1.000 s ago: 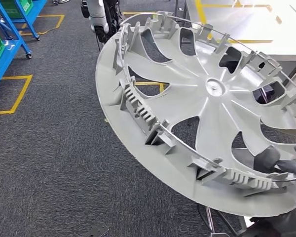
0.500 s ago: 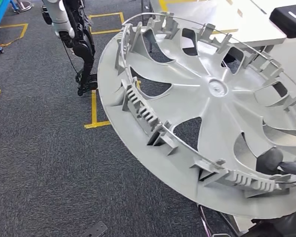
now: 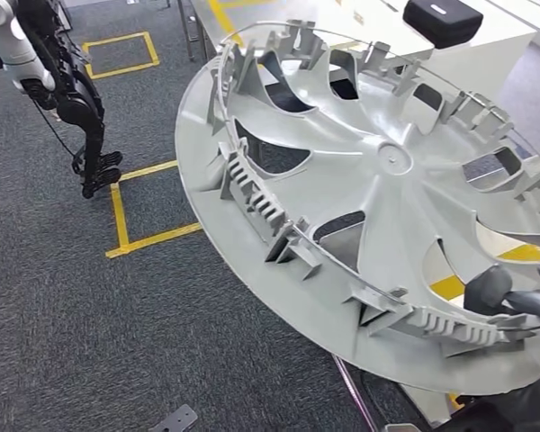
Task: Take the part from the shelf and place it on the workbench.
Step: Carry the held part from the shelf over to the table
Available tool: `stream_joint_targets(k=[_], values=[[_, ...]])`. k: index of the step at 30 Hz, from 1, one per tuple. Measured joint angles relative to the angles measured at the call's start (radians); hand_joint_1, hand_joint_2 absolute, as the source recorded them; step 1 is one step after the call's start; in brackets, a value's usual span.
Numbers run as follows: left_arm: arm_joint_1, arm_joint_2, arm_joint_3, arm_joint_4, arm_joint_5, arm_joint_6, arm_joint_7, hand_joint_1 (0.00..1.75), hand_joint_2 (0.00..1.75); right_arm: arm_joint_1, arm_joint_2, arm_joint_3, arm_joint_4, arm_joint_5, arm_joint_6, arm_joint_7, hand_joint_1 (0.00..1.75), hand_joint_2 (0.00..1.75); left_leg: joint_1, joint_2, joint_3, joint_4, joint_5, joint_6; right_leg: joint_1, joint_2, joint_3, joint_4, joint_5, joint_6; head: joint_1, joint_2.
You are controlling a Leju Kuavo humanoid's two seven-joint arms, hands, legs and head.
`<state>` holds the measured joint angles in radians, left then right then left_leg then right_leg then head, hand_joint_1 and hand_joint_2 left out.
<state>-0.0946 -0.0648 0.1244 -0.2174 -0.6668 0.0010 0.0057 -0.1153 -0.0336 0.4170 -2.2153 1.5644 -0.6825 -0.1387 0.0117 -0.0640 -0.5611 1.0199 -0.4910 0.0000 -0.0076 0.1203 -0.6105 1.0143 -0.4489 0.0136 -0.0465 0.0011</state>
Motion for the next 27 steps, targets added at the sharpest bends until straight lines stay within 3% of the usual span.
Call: stream_joint_targets(k=[1,3,5,7,8,9,12,14,16,18,19,21,22,23,24,25,27], values=[[-0.001,-0.001,0.0,0.0,0.0,0.0,0.0,0.0,0.0,0.001,0.0,0.0,0.0,0.0,0.0,0.0,1.75,1.75,0.0,0.01,0.001,-0.003,0.003,0.005,-0.002,0.003,-0.005,-0.001,0.001,0.006,0.0,0.0],[-0.004,-0.002,0.0,0.0,0.0,0.0,0.0,0.0,0.0,0.001,0.0,-0.001,-0.001,0.0,0.0,0.0,1.75,1.75,0.003,0.034,0.004,-0.012,0.01,0.016,-0.001,-0.035,-0.028,0.032,-0.02,0.016,0.003,0.0],[-0.004,-0.002,0.0,0.0,-0.001,0.0,0.0,0.0,0.0,0.0,0.0,-0.002,-0.001,0.0,0.0,0.0,1.75,1.75,0.002,0.058,0.006,-0.017,0.011,0.024,0.0,-0.093,-0.082,0.142,-0.078,0.026,0.007,0.0],[-0.002,-0.002,0.0,0.0,-0.001,0.0,0.0,0.0,0.0,0.001,0.0,-0.002,-0.001,0.0,0.0,0.0,1.75,1.75,0.001,0.085,0.006,-0.016,0.01,0.026,-0.004,-0.112,-0.142,0.263,-0.123,0.033,0.007,0.0],[-0.001,-0.002,0.0,0.0,-0.001,0.0,0.0,0.0,0.0,0.001,0.0,-0.002,-0.001,0.0,0.0,0.0,1.75,1.75,0.0,0.098,0.006,-0.016,0.009,0.025,-0.005,-0.115,-0.152,0.282,-0.121,0.035,0.007,0.0],[-0.002,-0.002,0.0,0.0,-0.001,0.0,0.0,0.0,0.0,0.002,0.0,-0.002,-0.001,0.0,0.0,0.0,1.75,1.75,0.0,0.111,0.007,-0.016,0.007,0.024,-0.006,-0.119,-0.139,0.26,-0.102,0.036,0.007,0.0],[-0.005,-0.004,0.0,0.0,-0.002,-0.001,0.0,0.0,0.0,0.0,0.0,-0.002,-0.001,0.0,0.0,0.0,1.75,1.75,-0.004,0.14,0.014,-0.014,-0.002,0.013,-0.002,-0.172,-0.027,0.06,-0.023,0.03,0.007,0.0],[-0.005,-0.003,0.0,0.0,-0.002,-0.001,0.002,0.0,0.0,-0.002,0.0,-0.002,-0.001,0.001,0.0,-0.001,1.75,1.75,-0.01,0.157,0.017,-0.012,-0.007,0.003,0.004,-0.19,0.007,0.002,-0.015,0.017,0.005,0.0],[-0.006,-0.004,0.0,0.0,-0.002,-0.001,0.005,0.0,0.0,-0.002,0.0,-0.002,-0.001,0.001,0.0,-0.002,1.75,1.75,-0.011,0.175,0.02,-0.011,-0.01,-0.005,0.007,-0.168,0.006,-0.001,-0.012,0.002,0.005,0.0],[-0.008,-0.004,0.0,0.0,-0.003,-0.001,0.007,0.0,0.0,-0.002,0.0,-0.001,-0.001,0.001,0.0,-0.002,1.75,1.75,-0.007,0.155,0.013,0.014,-0.033,-0.013,0.004,-0.147,0.006,-0.004,-0.008,-0.01,0.003,0.0],[-0.009,-0.005,0.0,0.0,-0.003,-0.001,0.009,0.0,0.0,-0.003,0.001,-0.001,-0.001,0.001,0.0,-0.003,1.75,1.75,-0.005,0.131,-0.003,0.056,-0.059,-0.016,0.002,-0.138,0.008,-0.006,-0.006,-0.016,0.0,0.0],[-0.008,-0.005,0.0,0.0,-0.003,-0.002,0.011,0.0,0.0,-0.003,0.001,-0.001,-0.001,0.001,0.0,-0.004,1.75,1.75,-0.003,0.084,-0.065,0.193,-0.124,-0.018,0.003,-0.116,0.008,-0.006,-0.006,-0.024,-0.002,0.0],[-0.006,-0.005,0.0,0.0,-0.003,-0.002,0.012,0.0,0.0,-0.003,0.001,-0.001,-0.001,0.001,0.0,-0.004,1.75,1.75,-0.003,0.075,-0.096,0.254,-0.144,-0.018,0.004,-0.102,0.008,-0.006,-0.006,-0.025,-0.003,0.0],[-0.004,-0.005,0.0,0.0,-0.004,-0.002,0.012,0.0,0.0,-0.003,0.001,-0.001,-0.001,0.001,0.0,-0.004,1.75,1.75,-0.003,0.071,-0.115,0.287,-0.145,-0.017,0.005,-0.088,0.009,-0.005,-0.007,-0.026,-0.003,0.0],[-0.003,-0.005,0.0,0.0,-0.004,-0.002,0.012,0.0,0.0,-0.002,0.001,-0.001,-0.001,0.001,0.0,-0.004,1.75,1.75,-0.003,0.068,-0.117,0.28,-0.125,-0.015,0.006,-0.074,0.01,-0.005,-0.007,-0.026,-0.003,0.0],[-0.003,-0.005,0.0,0.0,-0.004,-0.002,0.012,0.0,0.0,-0.002,0.001,-0.001,-0.001,0.001,0.0,-0.004,1.75,1.75,-0.003,0.064,-0.101,0.235,-0.089,-0.011,0.006,-0.06,0.012,-0.004,-0.007,-0.026,-0.003,0.0],[-0.003,-0.004,0.0,0.0,-0.004,-0.002,0.013,0.0,0.0,-0.003,0.001,-0.001,-0.001,0.001,0.0,-0.004,1.75,1.75,-0.001,0.021,-0.046,0.098,-0.015,-0.002,0.006,-0.036,0.013,-0.002,-0.007,-0.023,-0.002,0.0]])
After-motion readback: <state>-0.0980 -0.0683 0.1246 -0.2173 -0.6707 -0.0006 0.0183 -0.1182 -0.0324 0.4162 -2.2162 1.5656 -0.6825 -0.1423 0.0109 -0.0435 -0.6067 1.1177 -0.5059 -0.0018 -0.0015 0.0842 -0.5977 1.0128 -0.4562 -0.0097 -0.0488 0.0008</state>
